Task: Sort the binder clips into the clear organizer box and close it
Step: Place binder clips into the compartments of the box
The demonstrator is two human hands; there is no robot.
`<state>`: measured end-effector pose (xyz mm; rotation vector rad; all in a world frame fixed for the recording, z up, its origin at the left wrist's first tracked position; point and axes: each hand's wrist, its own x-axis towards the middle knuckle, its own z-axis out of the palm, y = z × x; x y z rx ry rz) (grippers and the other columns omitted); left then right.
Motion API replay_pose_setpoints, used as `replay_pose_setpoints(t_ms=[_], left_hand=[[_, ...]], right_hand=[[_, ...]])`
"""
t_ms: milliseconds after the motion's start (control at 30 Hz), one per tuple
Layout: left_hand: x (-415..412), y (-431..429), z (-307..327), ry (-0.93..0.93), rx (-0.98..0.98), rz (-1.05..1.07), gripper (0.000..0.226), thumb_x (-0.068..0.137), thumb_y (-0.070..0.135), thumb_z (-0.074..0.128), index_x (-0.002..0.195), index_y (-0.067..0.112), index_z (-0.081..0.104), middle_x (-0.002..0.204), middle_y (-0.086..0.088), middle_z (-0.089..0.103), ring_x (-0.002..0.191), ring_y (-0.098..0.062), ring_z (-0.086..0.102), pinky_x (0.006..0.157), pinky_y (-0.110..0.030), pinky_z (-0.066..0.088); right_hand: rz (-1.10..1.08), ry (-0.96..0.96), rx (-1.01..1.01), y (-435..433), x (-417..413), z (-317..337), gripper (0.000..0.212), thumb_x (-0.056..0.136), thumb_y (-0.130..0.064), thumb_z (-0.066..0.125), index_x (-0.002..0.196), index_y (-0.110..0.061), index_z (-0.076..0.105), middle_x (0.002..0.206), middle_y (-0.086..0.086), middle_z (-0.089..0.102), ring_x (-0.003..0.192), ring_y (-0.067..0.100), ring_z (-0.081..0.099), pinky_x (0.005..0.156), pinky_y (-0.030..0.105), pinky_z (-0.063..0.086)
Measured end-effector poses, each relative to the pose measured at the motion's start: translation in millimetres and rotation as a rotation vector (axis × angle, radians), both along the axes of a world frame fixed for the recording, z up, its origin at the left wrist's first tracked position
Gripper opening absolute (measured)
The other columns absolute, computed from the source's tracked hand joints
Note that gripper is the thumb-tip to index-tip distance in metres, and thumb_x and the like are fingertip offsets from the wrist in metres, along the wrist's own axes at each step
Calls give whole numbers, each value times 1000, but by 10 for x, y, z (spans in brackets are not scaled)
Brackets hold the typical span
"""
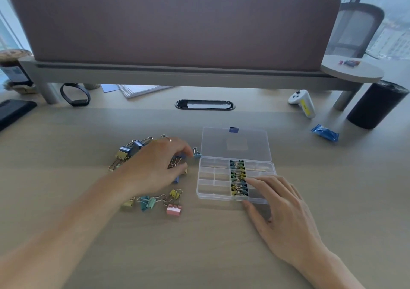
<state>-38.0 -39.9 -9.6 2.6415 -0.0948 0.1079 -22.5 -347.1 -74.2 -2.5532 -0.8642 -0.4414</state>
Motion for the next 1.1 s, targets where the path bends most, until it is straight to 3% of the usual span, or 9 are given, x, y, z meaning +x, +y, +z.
replay_pose_setpoints(t_ms=[100, 200, 400, 600, 767, 900, 1000, 1100], left_hand=[[177, -77, -76, -21, 64, 27, 39, 96, 30, 66, 134, 35, 58, 131, 14, 62, 120, -9, 55, 104, -31, 41], [265, -160, -115, -23, 173, 3, 44, 98, 35, 63, 141, 32, 56, 127, 8, 67, 119, -15, 57, 112, -38, 34], [273, -157, -125, -115, 215, -30, 17, 93, 25, 68, 106, 32, 76, 95, 14, 75, 82, -6, 61, 95, -32, 47], [293, -183, -88, -54, 284, -91, 7, 93, 28, 67, 95, 34, 71, 99, 17, 67, 89, -6, 59, 101, -34, 38], [247, -181, -63, 33, 168, -100, 7, 97, 24, 63, 95, 31, 62, 112, 14, 63, 93, -7, 61, 98, -33, 47], [196, -191, -10, 12, -20, -23, 9, 99, 30, 63, 97, 36, 56, 120, 13, 66, 101, -1, 62, 87, -21, 47], [175, -246, 19, -32, -155, 29, 9, 95, 36, 69, 96, 34, 61, 99, 19, 70, 90, 10, 63, 71, -5, 43], [178, -383, 30, -40, -220, 3, 12, 91, 37, 75, 90, 31, 64, 82, 14, 71, 77, 1, 67, 68, -13, 49]], right_hand=[[-18, 9, 2, -4, -11, 9, 40, 92, -41, 65, 129, -28, 66, 124, -17, 63, 118, 12, 58, 102, 27, 44], [-16, 16, 5, -4, -20, 21, 39, 94, -43, 62, 130, -29, 65, 124, -18, 62, 119, 11, 58, 101, 28, 47], [-6, 20, 21, 6, -8, 15, 41, 96, -47, 54, 131, -28, 64, 124, -19, 61, 118, 10, 57, 103, 23, 41], [3, 32, 28, 3, -12, 20, 41, 96, -47, 56, 131, -29, 64, 123, -19, 62, 118, 11, 57, 104, 26, 44], [2, 37, 32, -2, -16, 20, 40, 95, -44, 63, 132, -29, 64, 124, -19, 62, 119, 10, 57, 104, 26, 44], [6, 36, 29, 1, -17, 16, 40, 94, -43, 64, 132, -29, 64, 125, -19, 62, 120, 10, 57, 103, 30, 47], [6, 37, 25, 5, -14, 13, 40, 95, -43, 64, 132, -28, 64, 125, -19, 62, 121, 10, 57, 104, 29, 45], [7, 33, 25, 10, -11, 11, 40, 94, -42, 64, 131, -27, 65, 124, -18, 62, 120, 11, 57, 103, 30, 46]])
